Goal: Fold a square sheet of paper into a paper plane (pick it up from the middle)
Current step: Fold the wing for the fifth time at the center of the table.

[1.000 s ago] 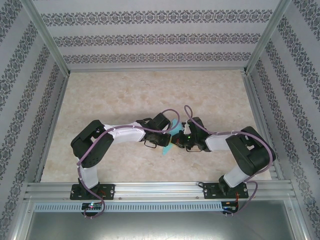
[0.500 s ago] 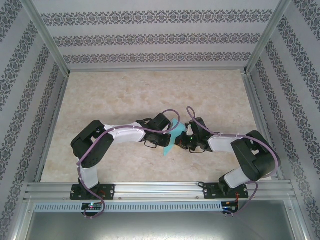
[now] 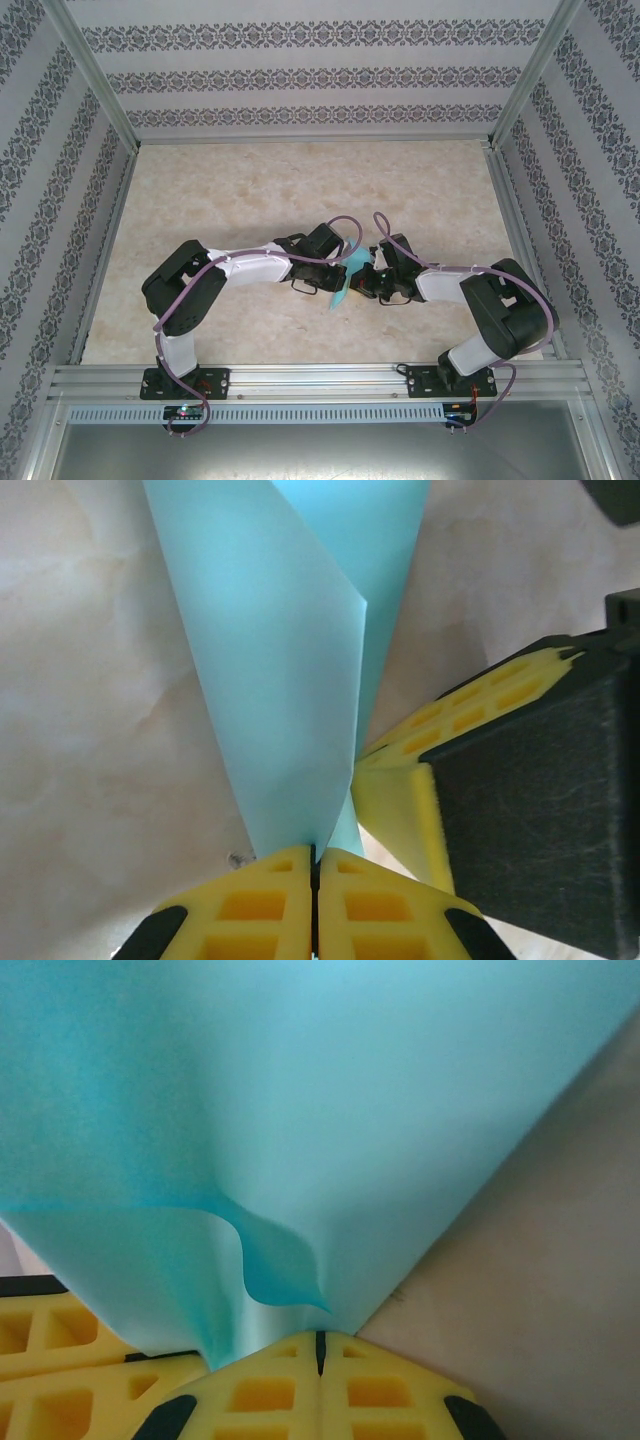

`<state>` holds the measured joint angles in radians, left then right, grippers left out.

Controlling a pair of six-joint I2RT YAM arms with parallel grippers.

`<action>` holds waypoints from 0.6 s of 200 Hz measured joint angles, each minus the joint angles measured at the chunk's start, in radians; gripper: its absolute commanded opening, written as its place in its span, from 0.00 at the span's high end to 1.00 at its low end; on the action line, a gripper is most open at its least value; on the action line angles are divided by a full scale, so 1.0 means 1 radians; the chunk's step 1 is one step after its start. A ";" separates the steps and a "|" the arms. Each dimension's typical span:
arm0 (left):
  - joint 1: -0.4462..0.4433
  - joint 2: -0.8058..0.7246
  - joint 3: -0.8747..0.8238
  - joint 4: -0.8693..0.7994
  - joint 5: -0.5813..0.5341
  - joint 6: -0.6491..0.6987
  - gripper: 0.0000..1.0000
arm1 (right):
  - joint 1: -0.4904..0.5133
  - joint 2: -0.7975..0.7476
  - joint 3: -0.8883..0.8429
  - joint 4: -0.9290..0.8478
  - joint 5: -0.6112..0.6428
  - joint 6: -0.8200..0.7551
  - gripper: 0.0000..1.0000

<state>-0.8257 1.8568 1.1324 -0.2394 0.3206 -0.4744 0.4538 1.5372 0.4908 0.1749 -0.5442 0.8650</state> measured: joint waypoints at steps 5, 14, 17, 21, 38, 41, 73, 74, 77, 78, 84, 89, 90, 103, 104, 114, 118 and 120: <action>0.000 0.000 0.002 0.000 0.001 0.000 0.90 | 0.000 0.000 0.000 0.000 0.000 0.000 0.98; 0.000 0.000 0.005 0.000 0.005 0.000 0.90 | 0.000 0.000 0.000 0.000 0.000 0.000 0.98; 0.000 0.000 0.006 0.000 0.005 0.000 0.90 | 0.000 0.000 0.000 0.000 0.000 0.000 0.98; 0.000 0.000 0.007 -0.001 0.008 0.000 0.90 | 0.000 0.000 0.000 0.000 0.000 0.000 0.98; -0.004 0.002 0.016 -0.002 0.013 0.000 0.90 | 0.000 0.000 0.000 0.000 0.000 0.000 0.98; -0.005 0.003 0.019 -0.002 0.014 0.000 0.90 | 0.000 0.000 0.000 0.000 0.000 0.000 0.98; -0.013 0.021 0.031 -0.009 0.013 0.001 0.90 | 0.000 -0.006 0.000 -0.006 0.001 -0.001 0.96; -0.013 0.021 0.031 -0.010 0.013 0.001 0.90 | 0.000 -0.007 0.000 -0.007 0.002 -0.002 0.96; -0.013 0.023 0.031 -0.011 0.011 0.001 0.90 | 0.000 -0.010 0.000 -0.009 0.002 -0.002 0.95; -0.013 0.023 0.031 -0.012 0.011 0.001 0.90 | 0.000 -0.011 0.000 -0.011 0.004 -0.003 0.95; -0.013 0.025 0.031 -0.013 0.008 0.001 0.90 | -0.001 -0.018 0.000 -0.018 0.006 -0.004 0.94; -0.013 0.027 0.031 -0.015 0.006 0.001 0.90 | -0.003 -0.027 0.000 -0.026 0.008 -0.005 0.94; -0.013 0.027 0.031 -0.015 0.006 0.000 0.90 | -0.004 -0.030 0.000 -0.028 0.008 -0.006 0.94; -0.013 0.028 0.031 -0.016 -0.005 0.000 0.90 | -0.009 -0.062 0.000 -0.048 0.013 -0.010 0.93; -0.013 0.028 0.031 -0.016 -0.005 0.000 0.90 | -0.009 -0.064 0.000 -0.049 0.013 -0.010 0.93; -0.013 0.028 0.031 -0.016 -0.014 0.000 0.90 | -0.014 -0.092 0.000 -0.060 0.014 -0.013 0.92; -0.013 0.028 0.031 -0.016 -0.016 0.000 0.90 | -0.015 -0.100 0.000 -0.062 0.014 -0.013 0.92; -0.013 0.028 0.031 -0.016 -0.017 0.000 0.90 | -0.016 -0.105 0.000 -0.064 0.014 -0.013 0.92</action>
<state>-0.8387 1.8851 1.1629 -0.2550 0.3038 -0.4744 0.4377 1.4322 0.4904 0.1108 -0.5297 0.8520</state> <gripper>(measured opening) 0.101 0.077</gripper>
